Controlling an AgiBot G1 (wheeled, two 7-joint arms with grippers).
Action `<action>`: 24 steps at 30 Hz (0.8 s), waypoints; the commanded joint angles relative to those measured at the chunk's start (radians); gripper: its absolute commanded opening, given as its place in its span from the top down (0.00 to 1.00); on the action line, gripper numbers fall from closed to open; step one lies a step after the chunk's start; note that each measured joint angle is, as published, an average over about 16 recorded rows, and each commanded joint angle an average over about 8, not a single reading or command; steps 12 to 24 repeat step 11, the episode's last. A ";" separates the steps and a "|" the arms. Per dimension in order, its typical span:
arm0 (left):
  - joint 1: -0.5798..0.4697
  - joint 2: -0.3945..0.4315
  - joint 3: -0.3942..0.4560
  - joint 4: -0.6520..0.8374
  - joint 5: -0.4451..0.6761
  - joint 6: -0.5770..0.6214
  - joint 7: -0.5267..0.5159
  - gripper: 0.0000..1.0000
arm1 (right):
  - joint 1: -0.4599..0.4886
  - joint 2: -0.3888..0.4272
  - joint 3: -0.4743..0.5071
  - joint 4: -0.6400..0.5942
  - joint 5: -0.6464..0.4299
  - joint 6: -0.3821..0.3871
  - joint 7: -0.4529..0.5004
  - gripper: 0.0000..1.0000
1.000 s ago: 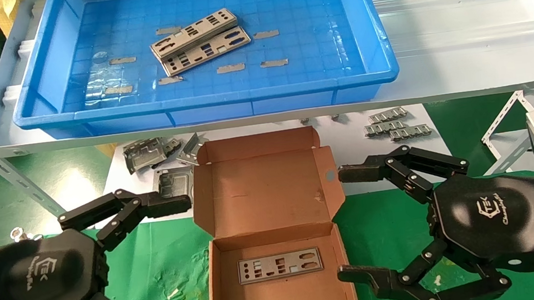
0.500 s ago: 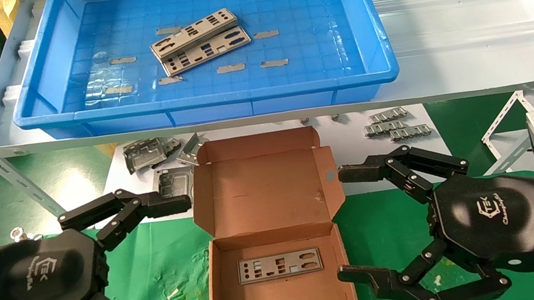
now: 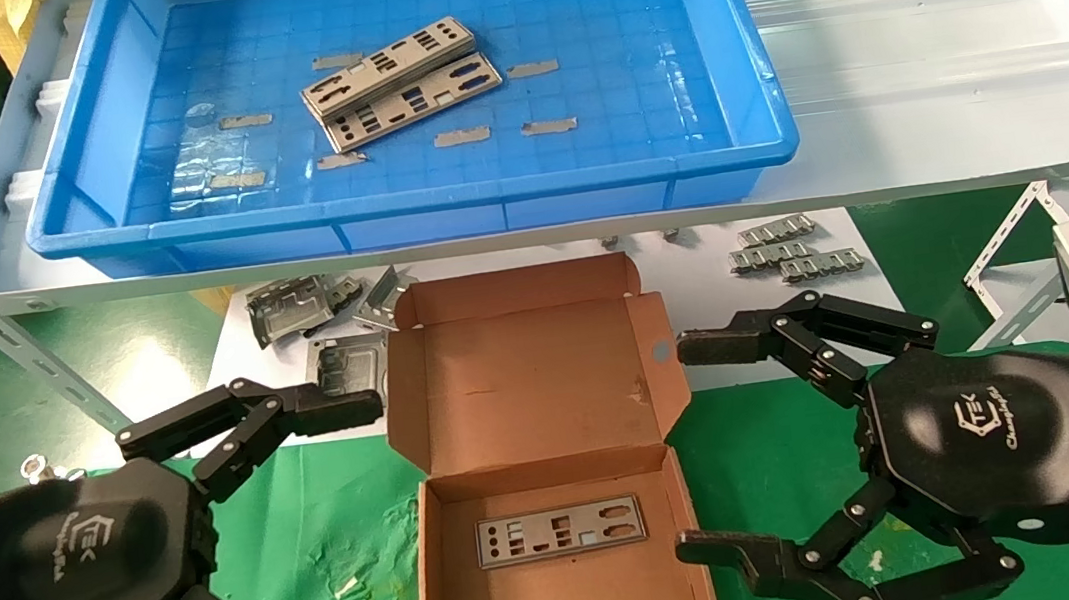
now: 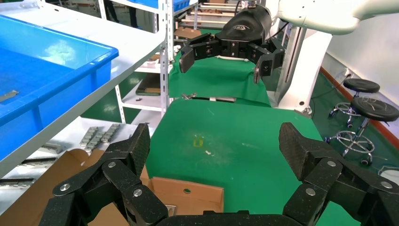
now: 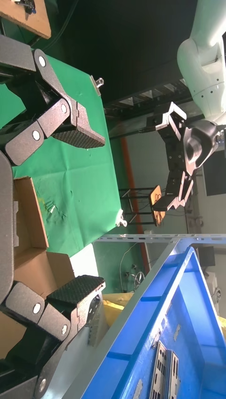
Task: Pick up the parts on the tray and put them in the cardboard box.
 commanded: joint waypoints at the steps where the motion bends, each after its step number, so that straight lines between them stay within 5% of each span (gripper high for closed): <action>1: 0.000 0.000 0.000 0.000 0.000 0.000 0.000 0.00 | 0.000 0.000 0.000 0.000 0.000 0.000 0.000 0.00; 24: 0.000 0.000 0.000 0.000 0.000 0.000 0.000 0.00 | 0.000 0.000 0.000 0.000 0.000 0.000 0.000 0.00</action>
